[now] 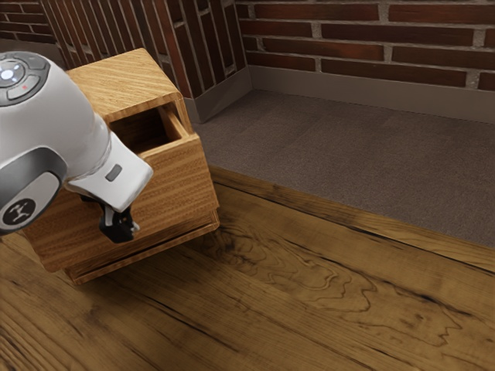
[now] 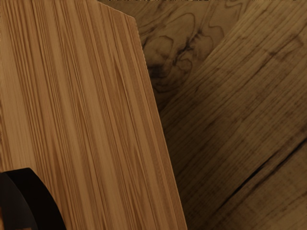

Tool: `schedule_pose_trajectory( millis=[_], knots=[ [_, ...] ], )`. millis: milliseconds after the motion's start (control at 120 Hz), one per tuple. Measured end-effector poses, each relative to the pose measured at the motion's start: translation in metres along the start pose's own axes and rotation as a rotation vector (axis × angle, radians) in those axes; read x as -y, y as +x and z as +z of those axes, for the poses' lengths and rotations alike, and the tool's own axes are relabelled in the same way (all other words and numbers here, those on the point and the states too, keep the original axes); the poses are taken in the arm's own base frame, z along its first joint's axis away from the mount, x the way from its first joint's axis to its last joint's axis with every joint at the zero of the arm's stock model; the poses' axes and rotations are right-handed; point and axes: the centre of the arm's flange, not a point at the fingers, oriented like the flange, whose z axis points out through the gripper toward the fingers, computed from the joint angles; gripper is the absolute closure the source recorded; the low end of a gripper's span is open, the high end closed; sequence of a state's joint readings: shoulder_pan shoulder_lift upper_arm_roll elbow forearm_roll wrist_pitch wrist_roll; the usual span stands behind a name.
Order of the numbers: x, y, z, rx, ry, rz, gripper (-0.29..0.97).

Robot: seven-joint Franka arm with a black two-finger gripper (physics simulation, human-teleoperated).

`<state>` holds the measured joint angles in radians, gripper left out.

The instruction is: Pull the drawer handle with one arm to open the drawer

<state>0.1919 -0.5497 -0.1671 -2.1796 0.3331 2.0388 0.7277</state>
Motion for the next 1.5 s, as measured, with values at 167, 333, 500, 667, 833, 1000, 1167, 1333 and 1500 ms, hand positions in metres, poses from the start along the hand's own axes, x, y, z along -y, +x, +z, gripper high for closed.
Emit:
schedule_pose_trajectory(
  millis=[167,333,500,667,833,1000,1167,1333,1500],
  knots=[
    [-0.008,0.002,0.005,0.008,-0.01,0.013,-0.01],
    [-0.017,0.003,0.001,0.003,-0.01,0.021,0.05],
    [-0.022,-0.003,-0.01,0.002,0.001,0.017,0.13],
    [-0.032,0.004,-0.012,0.007,-0.004,0.034,-0.05],
    [-0.044,0.014,-0.015,0.005,-0.008,0.057,0.02],
    [-0.052,0.018,-0.022,0.002,-0.002,0.067,0.15],
    [-0.059,0.023,-0.032,-0.007,0.011,0.075,0.3],
    [-0.061,0.025,-0.033,-0.007,0.013,0.076,0.34],
    [-0.063,0.027,-0.036,-0.009,0.022,0.078,0.4]
  ],
)
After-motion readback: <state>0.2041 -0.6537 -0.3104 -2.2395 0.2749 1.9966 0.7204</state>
